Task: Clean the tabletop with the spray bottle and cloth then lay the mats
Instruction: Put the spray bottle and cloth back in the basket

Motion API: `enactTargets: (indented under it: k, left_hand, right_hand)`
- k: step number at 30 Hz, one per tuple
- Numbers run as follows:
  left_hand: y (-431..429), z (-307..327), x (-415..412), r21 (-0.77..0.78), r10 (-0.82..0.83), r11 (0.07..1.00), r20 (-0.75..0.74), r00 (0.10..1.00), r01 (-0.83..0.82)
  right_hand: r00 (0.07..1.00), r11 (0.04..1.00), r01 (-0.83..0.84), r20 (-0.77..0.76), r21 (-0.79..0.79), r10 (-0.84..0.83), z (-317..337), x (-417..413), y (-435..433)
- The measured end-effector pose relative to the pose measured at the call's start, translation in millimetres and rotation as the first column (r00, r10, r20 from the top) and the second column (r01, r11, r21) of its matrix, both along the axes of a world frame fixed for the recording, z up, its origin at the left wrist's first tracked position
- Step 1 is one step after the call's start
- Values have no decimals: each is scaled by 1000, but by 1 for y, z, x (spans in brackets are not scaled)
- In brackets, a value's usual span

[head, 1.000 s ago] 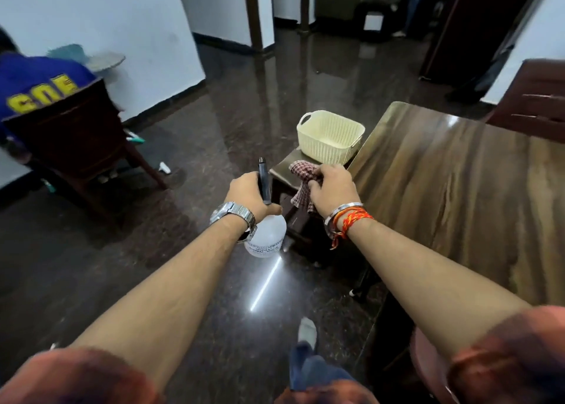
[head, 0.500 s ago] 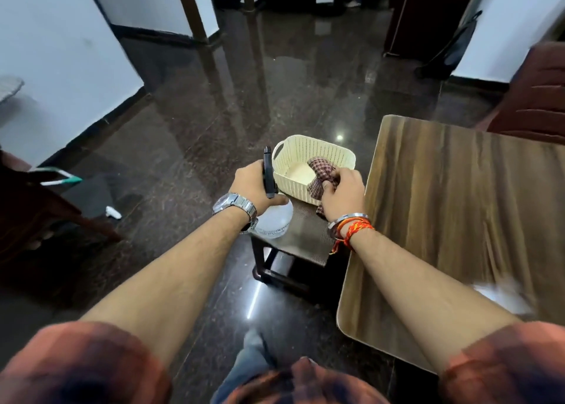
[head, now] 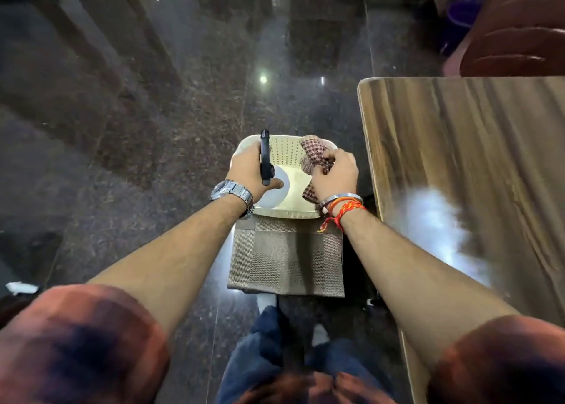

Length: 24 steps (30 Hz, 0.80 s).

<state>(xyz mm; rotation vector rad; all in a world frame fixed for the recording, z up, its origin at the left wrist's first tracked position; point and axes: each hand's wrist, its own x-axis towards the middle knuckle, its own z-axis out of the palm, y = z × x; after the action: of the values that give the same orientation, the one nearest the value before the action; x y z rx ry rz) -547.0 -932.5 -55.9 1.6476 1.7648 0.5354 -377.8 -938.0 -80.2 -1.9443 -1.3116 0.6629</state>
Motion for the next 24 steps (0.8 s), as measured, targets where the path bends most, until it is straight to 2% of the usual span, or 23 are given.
enactTargets:
  k: [6,14,17,21,24]
  left_hand:
    - [48,-67,-9,-103,31,994,92,995,-22]
    - [75,-131,-13,-226,29,974,109,994,-4]
    - [75,-145,-16,-233,47,972,110,993,-20]
    - [76,-153,-23,-242,11,970,88,996,11]
    - [74,-152,-27,-284,-15,958,64,998,32]
  right_hand:
    - [997,995,13,76,-101,-5,-60,-12,37]
    - [986,963,47,169,-266,-1,-128,-7,56]
    - [982,951,13,185,-310,47,-147,-13,59]
    - [967,861,-102,152,-499,203,-162,-24,64]
    - [965,855,-101,160,-509,210,-162,-28,61]
